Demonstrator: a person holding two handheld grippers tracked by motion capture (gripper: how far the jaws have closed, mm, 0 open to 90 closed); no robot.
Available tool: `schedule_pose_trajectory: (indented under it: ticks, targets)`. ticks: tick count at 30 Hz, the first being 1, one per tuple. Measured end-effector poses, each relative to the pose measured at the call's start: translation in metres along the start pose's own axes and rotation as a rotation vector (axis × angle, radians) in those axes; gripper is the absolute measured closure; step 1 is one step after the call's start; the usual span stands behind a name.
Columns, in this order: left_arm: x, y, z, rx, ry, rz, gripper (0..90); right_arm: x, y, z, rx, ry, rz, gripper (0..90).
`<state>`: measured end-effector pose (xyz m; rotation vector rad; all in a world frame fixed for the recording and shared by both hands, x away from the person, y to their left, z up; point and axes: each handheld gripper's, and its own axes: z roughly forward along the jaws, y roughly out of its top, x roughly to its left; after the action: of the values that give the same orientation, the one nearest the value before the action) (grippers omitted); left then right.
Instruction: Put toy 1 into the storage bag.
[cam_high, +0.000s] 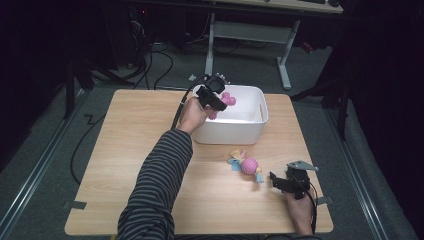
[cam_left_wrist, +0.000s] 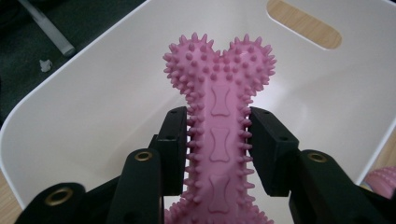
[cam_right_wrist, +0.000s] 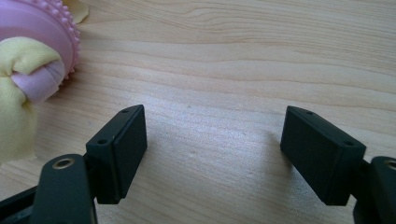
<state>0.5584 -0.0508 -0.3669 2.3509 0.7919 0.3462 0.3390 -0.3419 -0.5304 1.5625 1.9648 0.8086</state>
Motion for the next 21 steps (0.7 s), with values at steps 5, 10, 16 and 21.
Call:
schedule_pose_trajectory:
  ticks: [5, 10, 16, 21]
  targets:
    - [-0.001, 0.0, 0.004, 0.012, -0.005, 0.001, 59.0, 0.0, 0.0, 0.0, 0.0, 0.0, 0.0, 23.0]
    - [-0.002, 0.0, 0.007, 0.024, -0.011, 0.002, 58.9, 0.0, 0.0, 0.0, 0.0, -0.001, -0.001, 22.9]
    - [-0.005, -0.001, 0.011, 0.045, -0.02, 0.013, 58.7, 0.0, 0.0, 0.0, 0.0, -0.001, -0.001, 23.0]
    - [-0.007, -0.001, 0.014, 0.06, -0.031, 0.018, 58.6, 0.0, 0.0, 0.0, 0.0, -0.001, -0.001, 23.0]
